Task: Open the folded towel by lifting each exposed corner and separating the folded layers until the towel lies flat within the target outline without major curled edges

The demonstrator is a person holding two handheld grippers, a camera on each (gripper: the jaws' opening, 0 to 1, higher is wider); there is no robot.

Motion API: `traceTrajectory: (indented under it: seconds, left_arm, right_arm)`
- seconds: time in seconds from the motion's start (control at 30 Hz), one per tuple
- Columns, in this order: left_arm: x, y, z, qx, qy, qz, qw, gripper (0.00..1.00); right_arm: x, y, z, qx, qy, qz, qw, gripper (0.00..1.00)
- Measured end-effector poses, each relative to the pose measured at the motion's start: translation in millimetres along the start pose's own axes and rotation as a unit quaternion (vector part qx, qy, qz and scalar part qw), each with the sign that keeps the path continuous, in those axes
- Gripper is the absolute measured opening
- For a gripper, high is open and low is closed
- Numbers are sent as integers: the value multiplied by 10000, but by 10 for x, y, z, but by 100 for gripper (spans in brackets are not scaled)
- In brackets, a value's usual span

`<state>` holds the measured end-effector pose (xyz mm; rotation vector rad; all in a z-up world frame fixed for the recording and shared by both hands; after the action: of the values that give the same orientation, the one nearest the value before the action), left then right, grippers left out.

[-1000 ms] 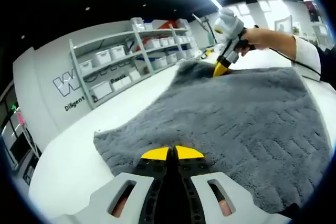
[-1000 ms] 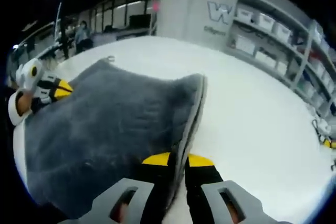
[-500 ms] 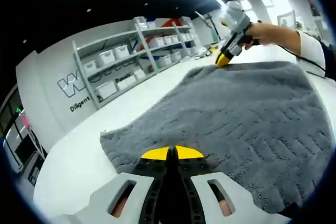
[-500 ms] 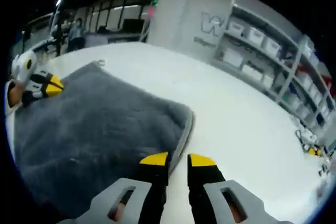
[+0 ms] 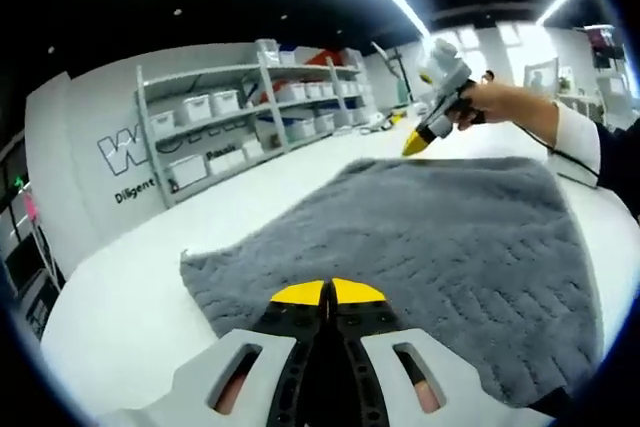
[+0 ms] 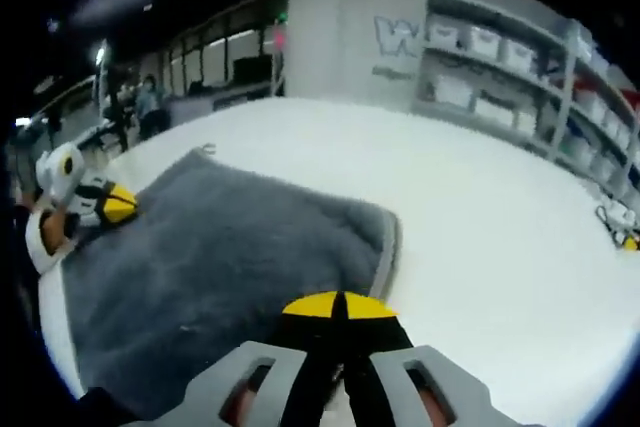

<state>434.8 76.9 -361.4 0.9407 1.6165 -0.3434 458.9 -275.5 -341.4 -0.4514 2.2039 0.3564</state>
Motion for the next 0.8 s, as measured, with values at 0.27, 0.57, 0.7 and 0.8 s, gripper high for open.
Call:
traceTrajectory:
  seconds: [0.27, 0.57, 0.7, 0.8]
  left_arm:
    - [-22, 86, 5, 331, 110, -651, 9973, 1]
    - [73, 85, 29, 157, 537, -446, 9974, 1]
    - [95, 64, 34, 66, 500, -320, 9982, 1]
    - [106, 45, 38, -36, 467, -323, 9984, 1]
  right_arm:
    - [100, -86, -68, -40, 948, 1590, 9827, 0]
    - [150, -151, -49, 28, 871, 1169, 9893, 0]
    - [144, -148, -38, 139, 781, 875, 9930, 0]
    - [108, -137, -47, 50, 536, 689, 9962, 0]
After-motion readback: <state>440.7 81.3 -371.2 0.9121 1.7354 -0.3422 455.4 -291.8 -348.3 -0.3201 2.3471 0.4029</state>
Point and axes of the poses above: the point that each gripper's makers call its tool centre point, and the gripper's own axes: z roughly forward along the fingers, y roughly to its left, x roughly out of its underside, the point moved 9 cm from there along -z, roughly backward along the fingers, and after that the axes turned 1 degree about z, right-handed, at the moved point
